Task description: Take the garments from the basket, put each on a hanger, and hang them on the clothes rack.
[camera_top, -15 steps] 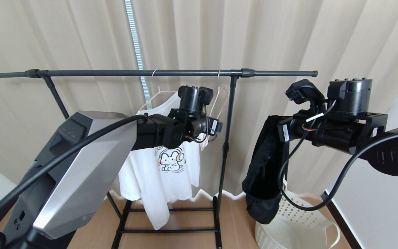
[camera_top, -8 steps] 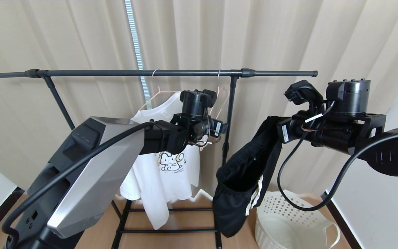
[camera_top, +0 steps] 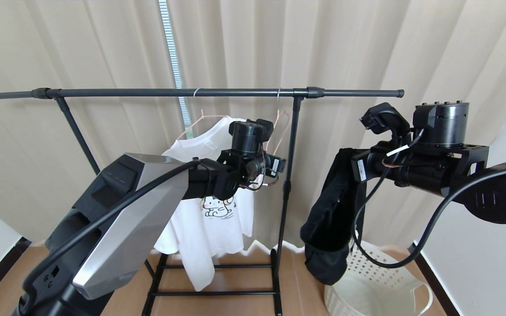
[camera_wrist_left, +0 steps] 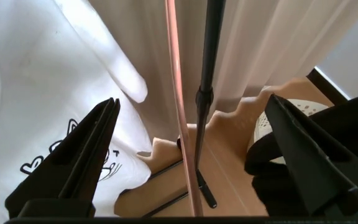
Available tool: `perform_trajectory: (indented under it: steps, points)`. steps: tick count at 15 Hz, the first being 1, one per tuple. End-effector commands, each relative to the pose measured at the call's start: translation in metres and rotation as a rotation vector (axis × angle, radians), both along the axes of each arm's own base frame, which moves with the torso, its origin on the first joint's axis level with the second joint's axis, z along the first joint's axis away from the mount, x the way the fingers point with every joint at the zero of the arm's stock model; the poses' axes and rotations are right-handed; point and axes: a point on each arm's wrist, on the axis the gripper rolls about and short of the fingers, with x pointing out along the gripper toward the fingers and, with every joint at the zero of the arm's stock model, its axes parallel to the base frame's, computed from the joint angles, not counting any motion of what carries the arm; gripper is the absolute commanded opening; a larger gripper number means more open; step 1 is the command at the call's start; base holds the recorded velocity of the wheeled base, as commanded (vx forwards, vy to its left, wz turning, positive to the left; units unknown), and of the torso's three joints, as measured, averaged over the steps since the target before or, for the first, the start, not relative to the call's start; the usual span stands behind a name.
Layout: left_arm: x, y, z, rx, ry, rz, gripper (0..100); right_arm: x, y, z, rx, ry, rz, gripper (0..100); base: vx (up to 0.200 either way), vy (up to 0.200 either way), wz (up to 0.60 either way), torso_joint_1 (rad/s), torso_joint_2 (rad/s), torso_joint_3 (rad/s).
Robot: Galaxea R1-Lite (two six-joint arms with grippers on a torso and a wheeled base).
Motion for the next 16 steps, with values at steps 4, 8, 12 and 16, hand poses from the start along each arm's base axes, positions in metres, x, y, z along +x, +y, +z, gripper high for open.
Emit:
perform_trajectory:
  steps: [4,8,12,16]
  points:
    - [0.001,0.0,-0.003,0.004,0.004,0.002,0,0.0,0.001,-0.002,-0.002,0.006,0.002,0,0.0,0.0,0.0,0.0,0.0,0.0]
    - [0.006,0.009,0.0,0.0,-0.002,0.027,0,0.0,0.001,-0.002,-0.002,0.006,0.002,0,0.0,0.0,0.0,0.0,0.0,0.0]
    - [0.007,0.014,0.007,-0.007,-0.021,0.051,0,0.0,0.001,-0.002,-0.002,0.006,0.002,0,0.0,0.0,0.0,0.0,0.0,0.0]
    - [0.007,0.02,0.021,-0.023,-0.053,0.077,0,0.0,0.001,-0.002,-0.002,0.006,0.002,0,0.0,0.0,0.0,0.0,0.0,0.0]
